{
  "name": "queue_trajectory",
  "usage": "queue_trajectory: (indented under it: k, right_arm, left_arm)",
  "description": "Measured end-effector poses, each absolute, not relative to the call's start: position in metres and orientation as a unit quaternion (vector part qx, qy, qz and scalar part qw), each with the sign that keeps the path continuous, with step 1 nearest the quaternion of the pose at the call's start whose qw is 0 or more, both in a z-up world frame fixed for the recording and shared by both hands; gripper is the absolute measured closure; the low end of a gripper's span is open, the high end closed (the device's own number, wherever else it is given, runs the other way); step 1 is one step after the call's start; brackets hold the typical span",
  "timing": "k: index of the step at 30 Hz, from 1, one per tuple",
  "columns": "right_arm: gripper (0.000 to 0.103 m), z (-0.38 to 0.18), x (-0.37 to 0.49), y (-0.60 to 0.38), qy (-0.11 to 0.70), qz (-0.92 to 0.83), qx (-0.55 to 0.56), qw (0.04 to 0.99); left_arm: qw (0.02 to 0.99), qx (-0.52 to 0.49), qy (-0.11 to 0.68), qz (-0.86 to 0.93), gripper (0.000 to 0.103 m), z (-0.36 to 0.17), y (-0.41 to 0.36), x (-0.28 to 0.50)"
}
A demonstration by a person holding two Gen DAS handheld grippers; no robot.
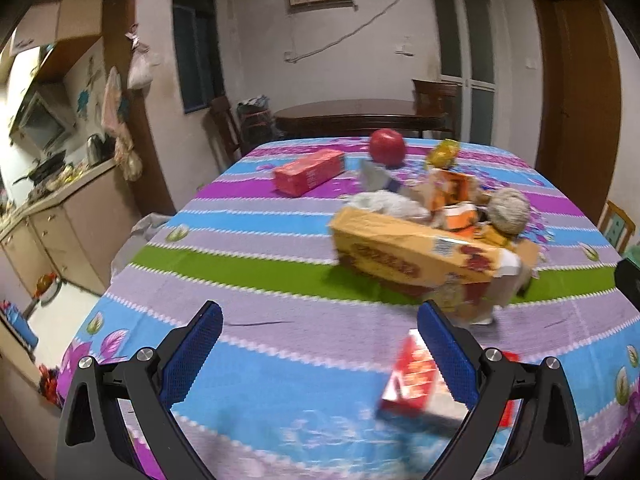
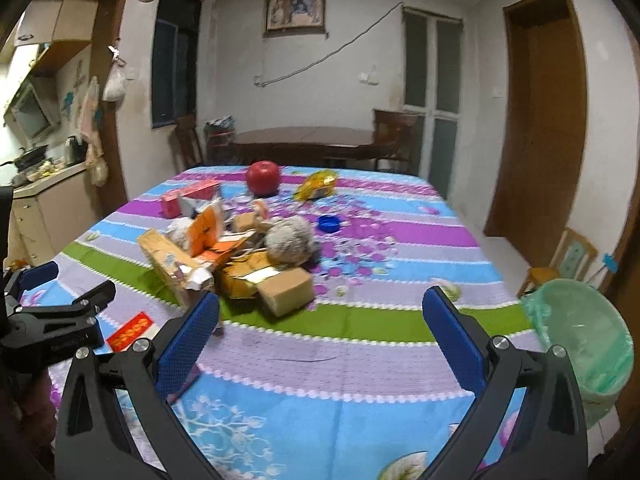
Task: Collect trash
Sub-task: 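Grasp the cigarette pack with the right gripper while the left grasps the yellow snack box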
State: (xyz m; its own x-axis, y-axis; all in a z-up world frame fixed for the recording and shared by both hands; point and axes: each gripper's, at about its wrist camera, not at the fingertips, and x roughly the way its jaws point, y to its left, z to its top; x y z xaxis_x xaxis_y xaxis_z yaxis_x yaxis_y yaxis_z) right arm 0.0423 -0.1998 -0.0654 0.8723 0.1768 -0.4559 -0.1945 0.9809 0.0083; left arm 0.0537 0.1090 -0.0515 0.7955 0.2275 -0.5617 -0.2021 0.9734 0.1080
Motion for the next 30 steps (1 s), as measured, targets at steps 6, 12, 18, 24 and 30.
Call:
queue_trajectory:
  k: [6, 12, 18, 24, 30]
  right_arm:
    - [0.005, -0.072, 0.048, -0.172, 0.279, 0.195, -0.037, 0.939]
    - [0.005, -0.096, 0.055, -0.112, 0.344, 0.335, -0.134, 0.867]
    - [0.005, -0.113, 0.072, -0.079, 0.374, 0.351, -0.199, 0.835]
    - [0.042, -0.114, 0.063, -0.085, 0.390, 0.370, -0.178, 0.824]
    - [0.042, -0.106, 0.034, -0.140, 0.398, 0.370, -0.103, 0.833]
  left_arm:
    - [0.944, 0.015, 0.296, 0.145, 0.006, -0.051, 0.139, 0.050]
    - [0.940, -0.002, 0.294, 0.172, 0.006, -0.048, 0.169, 0.047]
    - [0.935, -0.026, 0.310, 0.169, 0.006, -0.049, 0.187, 0.048]
    - [0.941, 0.016, 0.336, 0.035, 0.006, -0.036, 0.178, 0.074]
    - [0.912, 0.158, 0.319, -0.204, 0.005, -0.027, 0.157, 0.105]
